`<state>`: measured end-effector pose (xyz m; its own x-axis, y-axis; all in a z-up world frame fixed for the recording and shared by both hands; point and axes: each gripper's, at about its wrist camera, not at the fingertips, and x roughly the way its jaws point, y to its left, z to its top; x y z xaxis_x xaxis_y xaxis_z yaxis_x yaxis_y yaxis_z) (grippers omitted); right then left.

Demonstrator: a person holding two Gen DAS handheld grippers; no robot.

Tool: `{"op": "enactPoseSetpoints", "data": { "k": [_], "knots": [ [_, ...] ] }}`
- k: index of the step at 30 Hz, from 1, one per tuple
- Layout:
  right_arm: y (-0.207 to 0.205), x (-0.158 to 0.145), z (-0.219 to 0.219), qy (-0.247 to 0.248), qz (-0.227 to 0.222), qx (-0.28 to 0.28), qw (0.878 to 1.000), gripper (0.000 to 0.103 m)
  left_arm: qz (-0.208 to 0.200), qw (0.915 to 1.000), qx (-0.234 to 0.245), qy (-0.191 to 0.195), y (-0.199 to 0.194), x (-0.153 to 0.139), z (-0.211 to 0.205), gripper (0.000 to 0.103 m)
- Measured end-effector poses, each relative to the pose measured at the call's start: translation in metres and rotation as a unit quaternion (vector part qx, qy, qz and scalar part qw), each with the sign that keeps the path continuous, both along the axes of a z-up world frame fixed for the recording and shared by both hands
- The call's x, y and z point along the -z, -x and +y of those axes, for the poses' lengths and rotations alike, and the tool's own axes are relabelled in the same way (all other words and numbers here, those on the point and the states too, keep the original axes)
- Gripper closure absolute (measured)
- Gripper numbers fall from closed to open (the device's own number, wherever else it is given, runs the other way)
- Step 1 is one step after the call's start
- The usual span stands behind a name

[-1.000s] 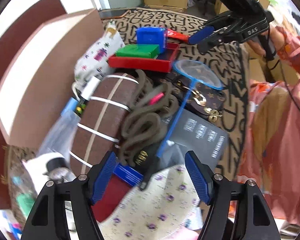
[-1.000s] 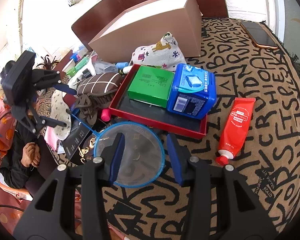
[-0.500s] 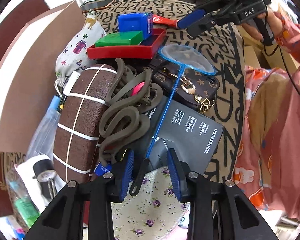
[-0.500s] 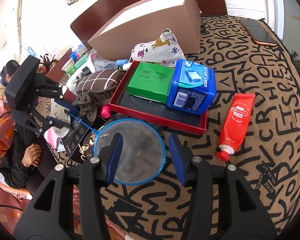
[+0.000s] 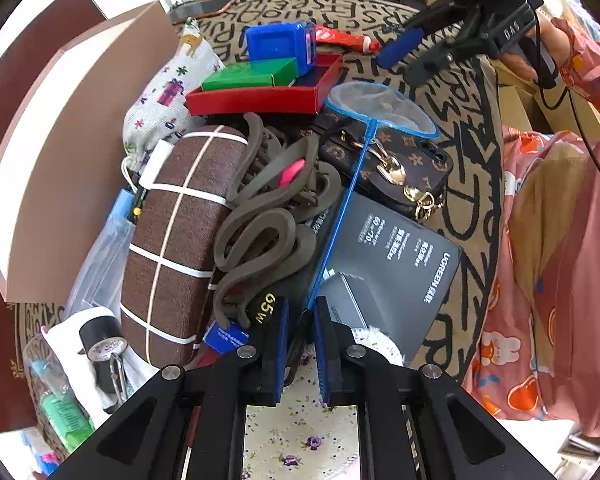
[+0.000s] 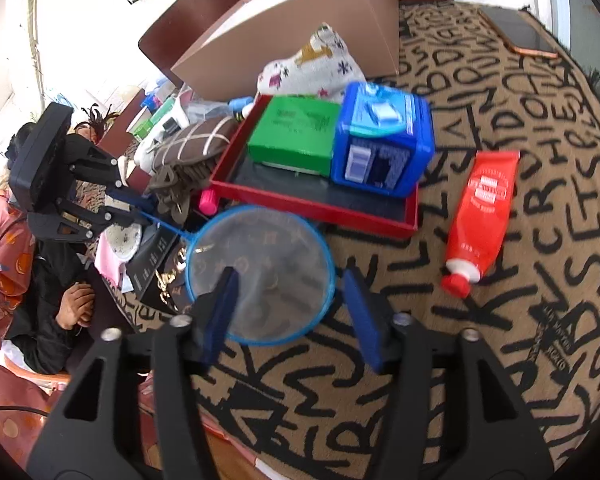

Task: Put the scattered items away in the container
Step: 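Close both grippers on the blue handle of the mesh net, then lift the mesh net with both grippers and carry it toward the box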

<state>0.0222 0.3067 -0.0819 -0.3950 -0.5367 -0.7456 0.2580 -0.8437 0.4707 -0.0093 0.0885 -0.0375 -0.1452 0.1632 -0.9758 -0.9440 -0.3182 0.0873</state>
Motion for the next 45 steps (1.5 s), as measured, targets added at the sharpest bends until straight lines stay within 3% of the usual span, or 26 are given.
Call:
{"op": "enactPoseSetpoints", "data": {
  "k": [6,11,12,13,14,15,24,32,38,45],
  "knots": [
    [0.001,0.019,0.004,0.036,-0.029,-0.008,0.999,0.039,0.005,0.9999,0.002,-0.016,-0.003,-0.005,0.001,0.092],
    [0.008,0.036,0.013,0.118,-0.050,-0.009,0.992,0.039,0.005,0.9999,-0.001,-0.011,-0.004,0.000,0.000,0.093],
    [0.009,0.037,0.014,0.126,-0.051,-0.009,0.991,0.052,0.004,0.9999,-0.002,-0.011,-0.004,0.001,0.001,0.094],
    [0.010,0.038,0.014,0.131,-0.053,-0.012,0.990,0.080,0.004,0.9999,-0.003,-0.012,-0.004,0.002,0.001,0.094],
    [0.010,0.039,0.013,0.131,-0.057,-0.017,0.990,0.091,0.005,0.9999,-0.004,-0.015,-0.004,0.001,0.001,0.094],
    [0.010,0.040,0.011,0.126,-0.058,-0.019,0.990,0.095,0.005,0.9998,-0.005,-0.016,-0.004,0.001,0.001,0.094],
    [0.010,0.022,0.007,0.125,-0.033,-0.020,0.991,0.096,0.022,0.9995,-0.004,-0.022,-0.009,-0.010,-0.001,0.094],
    [0.019,-0.022,0.001,0.106,0.018,-0.032,0.994,0.096,0.082,0.9963,-0.016,-0.022,-0.004,-0.046,-0.005,0.094],
    [0.045,-0.062,-0.003,0.077,0.062,-0.045,0.994,0.096,0.136,0.9900,-0.032,-0.016,0.017,-0.082,-0.013,0.094],
    [0.104,-0.127,-0.012,0.041,0.132,-0.055,0.989,0.099,0.198,0.9788,-0.049,-0.017,0.058,-0.130,-0.009,0.094]
  ]
}}
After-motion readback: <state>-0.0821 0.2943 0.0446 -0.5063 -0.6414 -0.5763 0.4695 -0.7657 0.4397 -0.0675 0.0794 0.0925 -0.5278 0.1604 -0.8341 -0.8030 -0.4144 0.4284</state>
